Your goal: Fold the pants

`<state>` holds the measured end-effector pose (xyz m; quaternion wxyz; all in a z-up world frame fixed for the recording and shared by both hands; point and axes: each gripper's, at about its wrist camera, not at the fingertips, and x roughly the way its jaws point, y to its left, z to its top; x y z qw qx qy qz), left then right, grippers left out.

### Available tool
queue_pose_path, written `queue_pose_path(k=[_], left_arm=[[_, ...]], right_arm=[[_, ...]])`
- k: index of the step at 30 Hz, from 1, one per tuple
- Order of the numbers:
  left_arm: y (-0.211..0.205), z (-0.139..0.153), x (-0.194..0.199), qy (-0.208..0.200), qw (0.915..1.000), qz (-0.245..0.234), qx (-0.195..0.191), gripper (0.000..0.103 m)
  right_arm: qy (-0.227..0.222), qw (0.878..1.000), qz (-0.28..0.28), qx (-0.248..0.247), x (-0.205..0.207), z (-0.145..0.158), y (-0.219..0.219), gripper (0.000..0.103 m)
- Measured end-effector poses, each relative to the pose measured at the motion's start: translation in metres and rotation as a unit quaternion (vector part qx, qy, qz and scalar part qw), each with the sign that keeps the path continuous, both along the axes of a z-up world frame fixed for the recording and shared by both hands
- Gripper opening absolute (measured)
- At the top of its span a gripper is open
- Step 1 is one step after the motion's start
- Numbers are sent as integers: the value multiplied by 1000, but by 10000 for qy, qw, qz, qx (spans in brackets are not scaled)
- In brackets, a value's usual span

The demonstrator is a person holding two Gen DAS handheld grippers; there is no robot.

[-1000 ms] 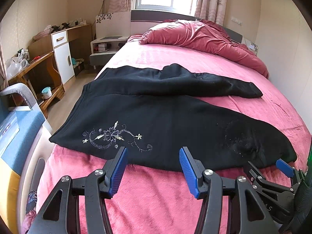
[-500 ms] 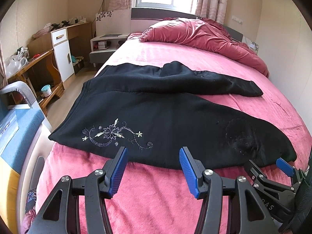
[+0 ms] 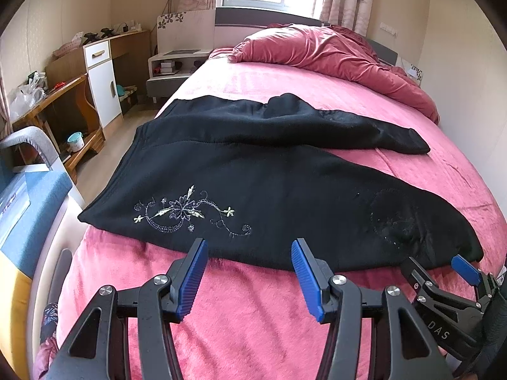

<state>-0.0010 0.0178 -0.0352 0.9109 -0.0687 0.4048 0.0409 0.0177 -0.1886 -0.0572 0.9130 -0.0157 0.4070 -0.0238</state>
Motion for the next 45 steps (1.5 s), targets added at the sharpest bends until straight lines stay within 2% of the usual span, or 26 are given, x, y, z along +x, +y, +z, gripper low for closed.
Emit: queue_pose_path(k=[9,12,15,19,23,25,27,30,33,35,37,41,45], left_arm=[[10,-8,-1,97,9999,52,-23,57],[22,-14,1,180,9995,108,-225,58],[37,-23,4,307,9979,49,-575,65],[67,-45,14,879,9865,-8,-1382,65],[110,-67,20,1297,9652,507,-2215,65],[130,-71,21,1289,9603,804,-2339,64],[146,-72,23,1238,9621,974,-2226,64],[167,-77,30,1234,9570,1153,-2360,64],[177,-83,37,1191,9534,1238,-2482,58],[181,-84,42,1114,9546,1256,-2462,51],[184,-83,48,944,9552,1130,-2566,39],[182,-83,57,856,9622,1112,-2335,37],[180,-88,71,1037,9616,1279,-2197,37]], right_arm=[[44,10000,2,47,0,-4,-1,103],[97,9999,-9,76,0,-7,-2,103],[146,9998,2,94,1,-11,-1,103],[156,9987,188,440,1,-9,-7,103],[309,9958,263,824,3,-10,-18,103],[448,9933,278,1026,5,-12,-27,103],[535,9913,226,1180,4,-15,-40,103],[682,9858,-51,1534,3,-20,-71,103],[700,9779,-559,1891,-2,-25,-113,103],[644,9696,-1006,2135,-7,-28,-147,103],[555,9589,-1538,2319,-13,-31,-183,101],[332,9337,-2392,2645,-20,-37,-244,88],[241,9100,-2938,2914,-10,-48,-286,78]])
